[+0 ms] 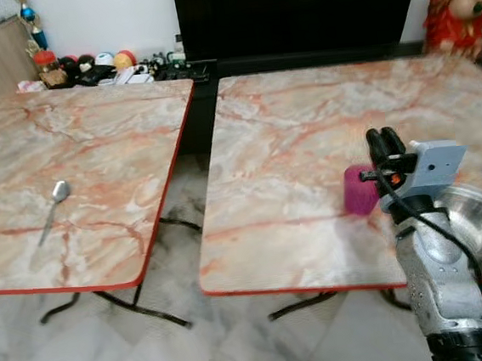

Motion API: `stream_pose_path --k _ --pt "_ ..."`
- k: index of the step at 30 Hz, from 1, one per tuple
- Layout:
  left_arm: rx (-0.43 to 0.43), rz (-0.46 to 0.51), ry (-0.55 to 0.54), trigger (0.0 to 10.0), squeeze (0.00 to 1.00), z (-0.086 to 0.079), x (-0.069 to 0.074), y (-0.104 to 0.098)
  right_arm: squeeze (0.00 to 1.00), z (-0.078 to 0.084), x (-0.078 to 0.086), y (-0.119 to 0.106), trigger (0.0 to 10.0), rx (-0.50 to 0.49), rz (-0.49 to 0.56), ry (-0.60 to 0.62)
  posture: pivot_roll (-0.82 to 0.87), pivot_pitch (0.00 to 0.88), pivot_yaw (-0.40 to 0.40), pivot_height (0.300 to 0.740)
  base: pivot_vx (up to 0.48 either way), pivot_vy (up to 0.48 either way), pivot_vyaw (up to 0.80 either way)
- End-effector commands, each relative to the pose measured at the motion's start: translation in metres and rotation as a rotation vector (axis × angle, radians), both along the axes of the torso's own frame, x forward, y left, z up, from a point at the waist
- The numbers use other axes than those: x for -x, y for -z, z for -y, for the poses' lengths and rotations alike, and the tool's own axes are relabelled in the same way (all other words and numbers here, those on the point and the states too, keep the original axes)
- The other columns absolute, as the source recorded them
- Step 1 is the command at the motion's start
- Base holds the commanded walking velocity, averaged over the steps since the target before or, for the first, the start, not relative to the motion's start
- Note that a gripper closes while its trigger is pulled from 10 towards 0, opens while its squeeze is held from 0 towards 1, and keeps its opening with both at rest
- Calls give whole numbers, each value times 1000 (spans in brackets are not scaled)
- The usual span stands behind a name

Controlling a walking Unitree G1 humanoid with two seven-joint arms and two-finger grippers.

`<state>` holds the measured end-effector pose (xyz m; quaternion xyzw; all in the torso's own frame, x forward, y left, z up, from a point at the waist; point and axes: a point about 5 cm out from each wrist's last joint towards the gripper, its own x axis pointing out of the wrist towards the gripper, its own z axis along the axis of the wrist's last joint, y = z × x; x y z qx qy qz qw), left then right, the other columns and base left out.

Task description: Setting the table

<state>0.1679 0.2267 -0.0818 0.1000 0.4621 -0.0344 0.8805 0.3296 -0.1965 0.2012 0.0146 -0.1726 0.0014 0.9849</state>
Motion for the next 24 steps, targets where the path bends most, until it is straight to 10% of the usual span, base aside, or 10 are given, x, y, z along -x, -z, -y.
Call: stream_pose_path --k 1,24 --pt "-16 -27 -14 10000 0 -6 7 2 0 -9 -1 -8 10000 -1 34 -26 -34 85 15 740 0 480 0" --pt "-22 -44 -22 10000 0 -6 12 4 0 -15 -3 -6 10000 -10 31 -43 -23 87 17 740 0 480 0"
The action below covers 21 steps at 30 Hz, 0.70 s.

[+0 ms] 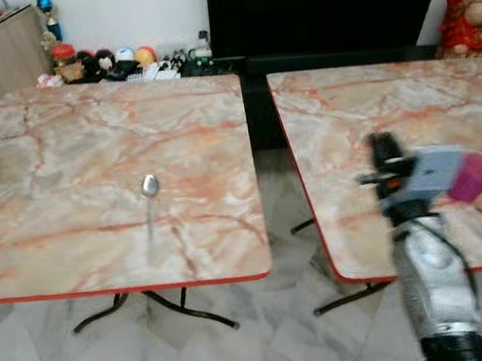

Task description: Setting the table

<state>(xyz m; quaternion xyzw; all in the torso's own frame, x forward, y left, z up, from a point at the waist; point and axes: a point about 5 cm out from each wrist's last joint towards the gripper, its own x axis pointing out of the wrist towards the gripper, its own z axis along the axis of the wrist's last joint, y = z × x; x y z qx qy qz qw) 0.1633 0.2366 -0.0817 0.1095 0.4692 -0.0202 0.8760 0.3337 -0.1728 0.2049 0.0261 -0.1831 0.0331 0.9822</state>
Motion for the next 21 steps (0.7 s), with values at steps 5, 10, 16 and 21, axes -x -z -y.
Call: stream_pose_path --k 5,10,16,21 --pt "9 -31 -4 10000 0 4 7 4 0 8 1 -2 10000 2 9 23 -23 88 17 740 0 480 0" --pt "8 -33 -7 10000 0 3 8 4 0 8 0 -1 10000 0 5 21 -23 88 17 740 0 480 0" --pt "6 -35 -7 10000 0 2 9 4 0 6 0 -1 10000 0 3 18 -21 88 16 740 0 480 0" --pt "4 -32 -7 10000 0 1 8 4 0 6 0 -1 10000 0 4 17 -20 90 16 740 0 288 0"
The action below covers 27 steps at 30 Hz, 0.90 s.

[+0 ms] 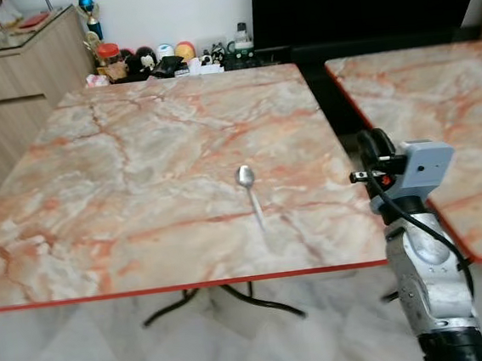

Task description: Setting the table

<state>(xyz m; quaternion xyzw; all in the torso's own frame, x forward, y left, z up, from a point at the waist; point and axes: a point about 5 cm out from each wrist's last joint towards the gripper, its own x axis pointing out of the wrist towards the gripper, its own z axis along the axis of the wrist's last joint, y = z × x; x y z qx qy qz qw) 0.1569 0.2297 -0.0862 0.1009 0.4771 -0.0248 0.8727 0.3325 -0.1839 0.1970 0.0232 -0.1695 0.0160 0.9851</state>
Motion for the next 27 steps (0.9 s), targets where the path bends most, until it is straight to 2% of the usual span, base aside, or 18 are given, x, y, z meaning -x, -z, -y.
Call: stream_pose_path --k 1,9,22,27 --pt "-15 -10 2 10000 0 -5 1 0 0 -5 -1 -9 10000 0 33 -18 -20 90 16 740 0 0 0" --pt "-5 23 13 10000 0 -2 -6 -3 0 -6 -2 -8 10000 -3 32 -23 -17 90 18 740 0 0 0" --pt "8 32 27 10000 0 0 -10 -5 0 -5 -1 -6 10000 2 25 -22 -16 92 19 740 0 0 0" --pt "10 39 33 10000 0 1 -12 -6 0 -6 0 -7 10000 23 28 -28 -15 96 20 740 252 0 0"
